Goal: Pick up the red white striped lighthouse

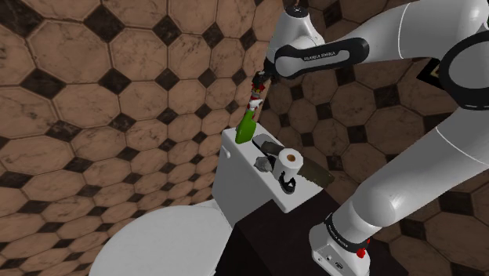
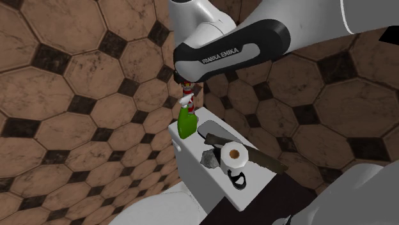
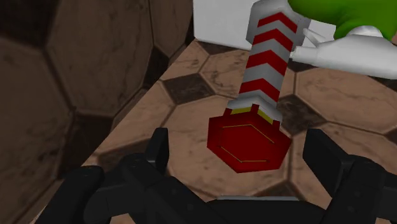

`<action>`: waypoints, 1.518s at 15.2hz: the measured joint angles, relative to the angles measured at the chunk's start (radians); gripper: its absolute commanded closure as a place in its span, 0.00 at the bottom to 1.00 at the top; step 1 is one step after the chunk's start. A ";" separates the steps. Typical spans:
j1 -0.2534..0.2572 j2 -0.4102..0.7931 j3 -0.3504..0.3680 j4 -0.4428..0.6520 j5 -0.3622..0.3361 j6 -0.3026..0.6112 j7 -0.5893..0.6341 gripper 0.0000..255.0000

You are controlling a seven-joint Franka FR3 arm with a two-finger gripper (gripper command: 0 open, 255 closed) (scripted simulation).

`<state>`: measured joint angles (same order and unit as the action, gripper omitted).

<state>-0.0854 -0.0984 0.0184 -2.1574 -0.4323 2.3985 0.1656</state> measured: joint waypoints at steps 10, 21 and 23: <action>-0.009 0.094 0.000 -0.008 -0.094 0.114 0.091 1.00; -0.009 0.095 0.000 -0.006 -0.094 0.114 0.091 1.00; -0.009 0.087 0.000 0.004 -0.081 0.097 0.076 1.00</action>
<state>-0.0942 -0.0118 0.0185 -2.1539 -0.5137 2.4960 0.2414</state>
